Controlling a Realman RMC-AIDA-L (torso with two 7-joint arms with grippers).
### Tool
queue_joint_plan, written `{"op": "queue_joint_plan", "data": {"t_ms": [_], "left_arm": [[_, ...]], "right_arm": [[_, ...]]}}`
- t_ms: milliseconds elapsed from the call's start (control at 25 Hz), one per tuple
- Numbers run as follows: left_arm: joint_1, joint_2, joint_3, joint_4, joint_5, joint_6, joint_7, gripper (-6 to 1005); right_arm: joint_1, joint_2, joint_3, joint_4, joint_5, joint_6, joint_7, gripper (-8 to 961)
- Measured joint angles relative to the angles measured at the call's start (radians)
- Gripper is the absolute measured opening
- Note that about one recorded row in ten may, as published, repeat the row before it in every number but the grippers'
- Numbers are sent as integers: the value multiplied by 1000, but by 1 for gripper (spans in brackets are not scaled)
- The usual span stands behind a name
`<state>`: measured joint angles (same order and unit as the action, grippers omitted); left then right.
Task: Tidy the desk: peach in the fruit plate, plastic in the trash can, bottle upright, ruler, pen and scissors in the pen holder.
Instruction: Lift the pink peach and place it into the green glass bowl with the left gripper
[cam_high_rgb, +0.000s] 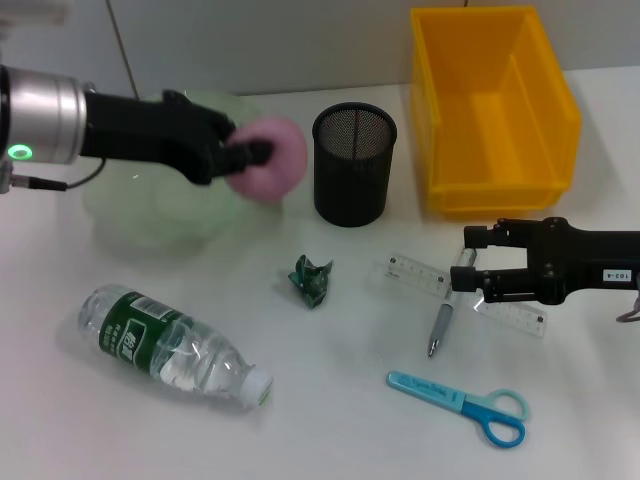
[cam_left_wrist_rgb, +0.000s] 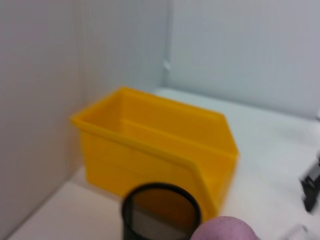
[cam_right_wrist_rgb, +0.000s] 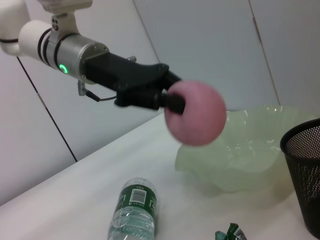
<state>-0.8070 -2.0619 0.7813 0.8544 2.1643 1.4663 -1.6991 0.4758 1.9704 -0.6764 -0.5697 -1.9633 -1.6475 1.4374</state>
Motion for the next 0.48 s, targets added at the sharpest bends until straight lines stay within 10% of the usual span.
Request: {"op": "queue_joint_plan", "data": {"t_ms": [480], "left_arm": [[96,-4,-40,-119,-267,-263,31,133]], "right_arm": [[3,2,2,1,1,14,12,803]]}}
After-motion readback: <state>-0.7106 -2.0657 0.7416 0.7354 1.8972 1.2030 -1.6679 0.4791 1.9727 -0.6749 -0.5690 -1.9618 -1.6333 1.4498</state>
